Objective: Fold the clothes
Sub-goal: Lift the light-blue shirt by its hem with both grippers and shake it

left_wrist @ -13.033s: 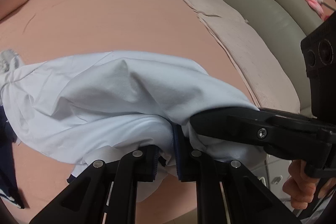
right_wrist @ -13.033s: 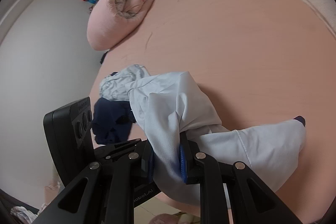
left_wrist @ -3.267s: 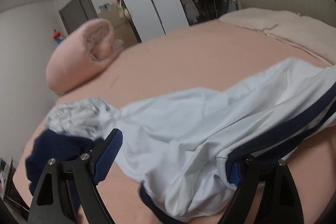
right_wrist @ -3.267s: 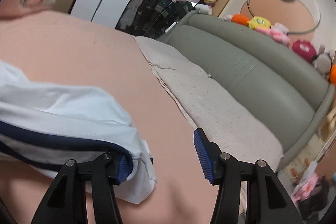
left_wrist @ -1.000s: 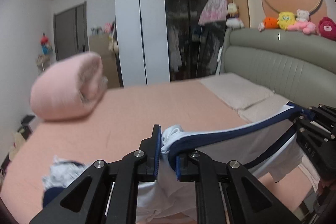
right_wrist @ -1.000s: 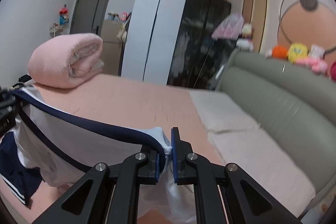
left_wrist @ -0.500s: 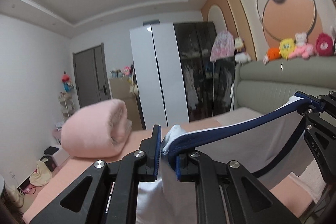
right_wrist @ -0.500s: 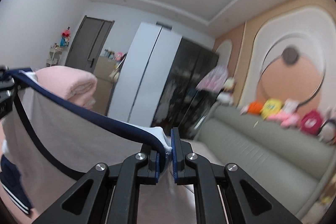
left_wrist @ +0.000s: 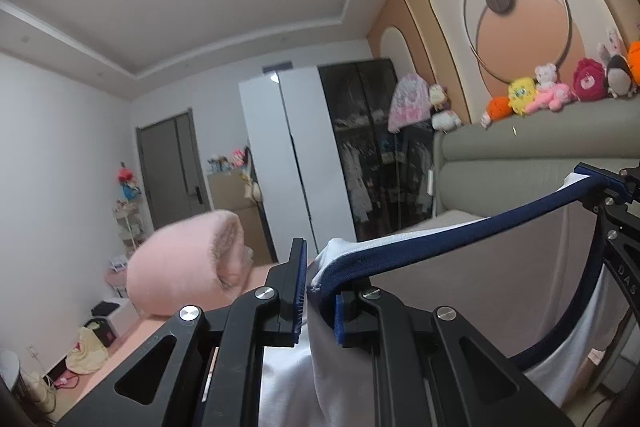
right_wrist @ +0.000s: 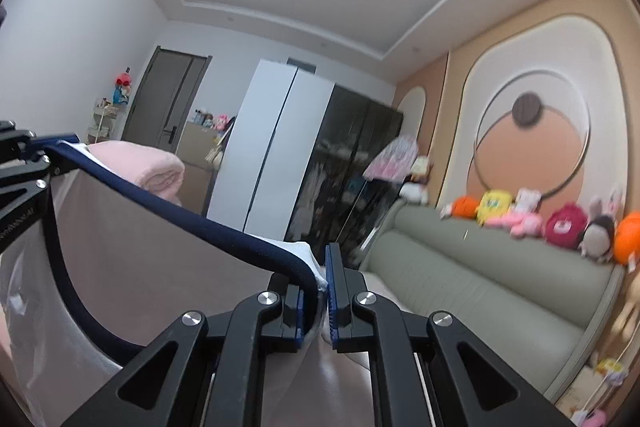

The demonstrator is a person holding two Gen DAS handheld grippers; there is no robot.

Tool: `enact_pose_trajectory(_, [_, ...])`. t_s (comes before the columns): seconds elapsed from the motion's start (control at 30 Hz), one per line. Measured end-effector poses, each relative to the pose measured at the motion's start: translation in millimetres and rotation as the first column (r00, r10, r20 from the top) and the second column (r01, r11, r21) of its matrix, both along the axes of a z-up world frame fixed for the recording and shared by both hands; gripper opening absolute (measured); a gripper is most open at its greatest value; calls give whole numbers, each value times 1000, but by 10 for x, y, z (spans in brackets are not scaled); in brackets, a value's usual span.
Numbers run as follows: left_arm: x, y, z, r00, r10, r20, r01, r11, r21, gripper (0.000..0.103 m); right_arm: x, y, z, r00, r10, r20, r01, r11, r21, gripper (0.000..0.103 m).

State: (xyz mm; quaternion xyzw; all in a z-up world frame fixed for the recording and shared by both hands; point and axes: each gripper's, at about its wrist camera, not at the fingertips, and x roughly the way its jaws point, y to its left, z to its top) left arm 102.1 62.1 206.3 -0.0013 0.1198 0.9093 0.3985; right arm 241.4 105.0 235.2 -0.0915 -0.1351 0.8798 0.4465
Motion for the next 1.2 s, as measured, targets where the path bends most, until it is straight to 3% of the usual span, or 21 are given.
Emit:
enact_pose_trajectory(0.17, [-213,372,-179,998,-4,60,8,998,-67,10,-287,311,-253,997,-38,66,41,998,-46,6])
enact_pose_trajectory(0.37, [-705,1114,-508,990,52,129,-28,983,-182,10,-941,921,-581,980,-62,191,84,990,-110,6])
enact_pose_trajectory(0.53, [-1152,1758,-797,984,114,139,-75,962,-263,10,-1588,1425,-911,949,-81,306,123,985,-123,6])
enact_pose_trajectory(0.67, [-1475,2210,-1026,978,164,130,-111,933,-343,10,-2084,1871,-1177,920,-58,388,139,973,-186,6])
enact_pose_trajectory(0.83, [-1808,2554,-1373,967,205,152,-130,909,-397,10,-2540,2304,-1505,882,-65,467,184,960,-213,6])
enact_pose_trajectory(1.0, [-2050,2729,-1787,958,212,193,-100,878,-468,10,-2822,2699,-1869,870,-14,494,203,921,-332,6])
enact_pose_trajectory(1.2, [-2333,2928,-2288,944,224,242,-56,833,-551,12,-2973,3064,-2467,865,100,492,198,833,-517,6])
